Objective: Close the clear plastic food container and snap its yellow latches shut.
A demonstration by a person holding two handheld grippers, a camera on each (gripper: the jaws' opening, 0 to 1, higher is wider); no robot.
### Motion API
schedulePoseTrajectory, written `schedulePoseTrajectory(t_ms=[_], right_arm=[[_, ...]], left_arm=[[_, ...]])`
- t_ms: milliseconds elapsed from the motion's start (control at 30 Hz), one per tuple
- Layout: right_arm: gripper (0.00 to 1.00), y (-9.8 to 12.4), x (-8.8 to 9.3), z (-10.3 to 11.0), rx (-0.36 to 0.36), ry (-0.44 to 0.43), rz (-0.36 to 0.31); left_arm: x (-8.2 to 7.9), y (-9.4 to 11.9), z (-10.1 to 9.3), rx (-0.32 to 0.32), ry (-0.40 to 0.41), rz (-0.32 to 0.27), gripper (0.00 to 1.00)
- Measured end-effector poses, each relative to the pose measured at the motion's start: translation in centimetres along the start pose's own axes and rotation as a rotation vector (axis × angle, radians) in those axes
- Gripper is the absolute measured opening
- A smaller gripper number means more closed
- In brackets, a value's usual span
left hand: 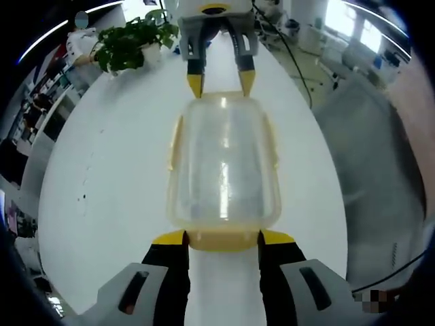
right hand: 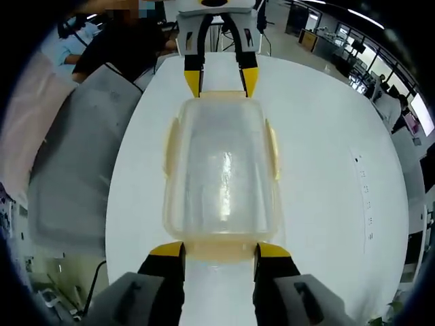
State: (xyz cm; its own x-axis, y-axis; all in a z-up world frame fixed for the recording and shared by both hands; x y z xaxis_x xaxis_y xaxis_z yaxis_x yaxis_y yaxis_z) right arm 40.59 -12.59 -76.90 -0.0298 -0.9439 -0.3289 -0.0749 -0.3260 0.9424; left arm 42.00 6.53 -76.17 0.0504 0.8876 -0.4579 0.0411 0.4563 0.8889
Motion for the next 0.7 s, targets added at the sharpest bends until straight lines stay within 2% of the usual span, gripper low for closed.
schedulePoseTrajectory(t_ms=[700], right_arm=[[0.37,0.4,1.5,-0.6,-0.013,0.004,0.029]], left_arm=[[-1.2,-1.2,0.4,0.001,0.009,-0.013,0.37]])
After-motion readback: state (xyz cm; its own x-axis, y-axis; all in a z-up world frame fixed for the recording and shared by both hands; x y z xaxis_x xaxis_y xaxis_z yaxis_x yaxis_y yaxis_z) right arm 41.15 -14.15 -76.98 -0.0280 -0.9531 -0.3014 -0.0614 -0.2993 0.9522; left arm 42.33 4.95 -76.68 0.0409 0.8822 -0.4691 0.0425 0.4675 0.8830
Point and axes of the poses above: the point that each gripper's makers call its tool centre point, and the gripper's own axes: y roughly backward along the fingers, z roughly to its left, x roughly out of its underside, the point moved 4 cm from there along y, roughly backward along the fingers, and after that the axes turned 5 degrees about x, right-handed, at the moved point
